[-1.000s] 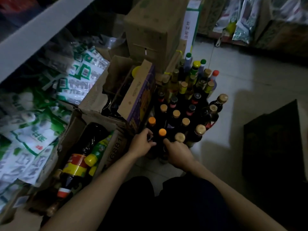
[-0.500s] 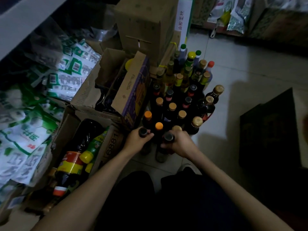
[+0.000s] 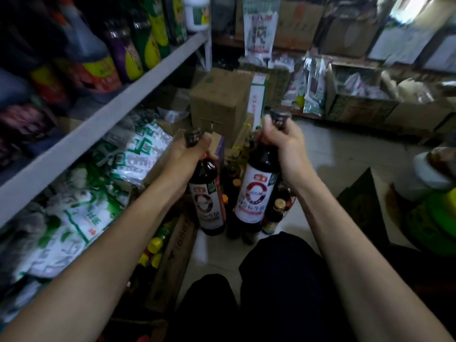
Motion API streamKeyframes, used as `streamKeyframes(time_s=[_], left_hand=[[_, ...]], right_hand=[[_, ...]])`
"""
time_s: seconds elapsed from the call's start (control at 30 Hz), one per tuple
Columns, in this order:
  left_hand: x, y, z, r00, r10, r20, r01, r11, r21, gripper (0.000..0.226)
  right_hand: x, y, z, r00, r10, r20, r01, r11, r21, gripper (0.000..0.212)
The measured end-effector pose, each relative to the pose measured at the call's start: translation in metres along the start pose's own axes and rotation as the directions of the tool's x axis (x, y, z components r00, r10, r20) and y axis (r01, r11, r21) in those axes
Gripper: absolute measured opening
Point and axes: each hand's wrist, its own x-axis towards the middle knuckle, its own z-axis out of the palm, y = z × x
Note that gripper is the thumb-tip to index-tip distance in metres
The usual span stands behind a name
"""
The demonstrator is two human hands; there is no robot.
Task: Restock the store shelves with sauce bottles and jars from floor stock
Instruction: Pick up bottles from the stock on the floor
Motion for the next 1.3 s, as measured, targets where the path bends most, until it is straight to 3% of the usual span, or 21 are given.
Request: streamKeyframes(time_s=[0.13,0.2,0.3,0.43,0.57,0.7,0.83,0.93,1.03,1.2,1.3], left_hand=[[0.004,0.072,-0.002,0.998,-0.022,0.061,0.031,0.988,-0.153,0.049],[0.005,0.094,-0.003,0.996,0.01,0.088,-0.002,0.996,-0.091,0.05],[0.005,0.117,-0.006,0.994,0.041,0.102,-0.037,0.999,-0.039,0.048],[0.005,0.139,-0.005,0.998,0.044,0.033,-0.045,0.999,0.005,0.048],[0.015,0.155,0.011,0.985,0.157,-0.071,-0.151,0.985,0.078,0.043],[0.049,0.178,0.028,0.969,0.24,-0.063,-0.226,0.957,0.181,0.043],[0.098,0.216,0.046,0.952,0.264,-0.156,-0.223,0.946,0.236,0.036],[0.131,0.266,0.05,0.936,0.25,-0.248,-0.192,0.953,0.235,0.028],[0.158,0.326,0.039,0.923,0.244,-0.297,-0.177,0.956,0.235,0.035],[0.172,0.448,0.008,0.883,0.266,-0.387,-0.165,0.947,0.275,0.043],[0.169,0.518,-0.01,0.856,0.282,-0.433,-0.16,0.941,0.298,0.036]], right_hand=[[0.012,-0.055,0.011,0.999,-0.038,0.033,0.033,0.99,0.138,0.04],[0.014,-0.074,0.016,0.998,-0.039,0.056,0.029,0.983,0.183,0.032],[0.014,-0.094,0.022,0.998,-0.027,0.062,0.013,0.976,0.217,0.037],[0.019,-0.104,0.028,0.995,-0.024,0.102,0.003,0.98,0.199,0.033],[0.036,-0.109,0.033,0.986,-0.053,0.157,0.025,0.985,0.174,0.033],[0.081,-0.115,0.032,0.975,-0.039,0.217,-0.004,0.981,0.195,0.031],[0.145,-0.142,0.027,0.975,-0.029,0.22,-0.013,0.982,0.19,0.016],[0.192,-0.188,0.028,0.978,-0.011,0.21,-0.031,0.98,0.195,0.015],[0.238,-0.239,0.034,0.976,0.016,0.216,-0.063,0.975,0.214,0.014],[0.287,-0.352,0.067,0.936,0.046,0.35,-0.116,0.976,0.183,0.008],[0.302,-0.419,0.094,0.912,0.058,0.405,-0.151,0.967,0.203,0.028]])
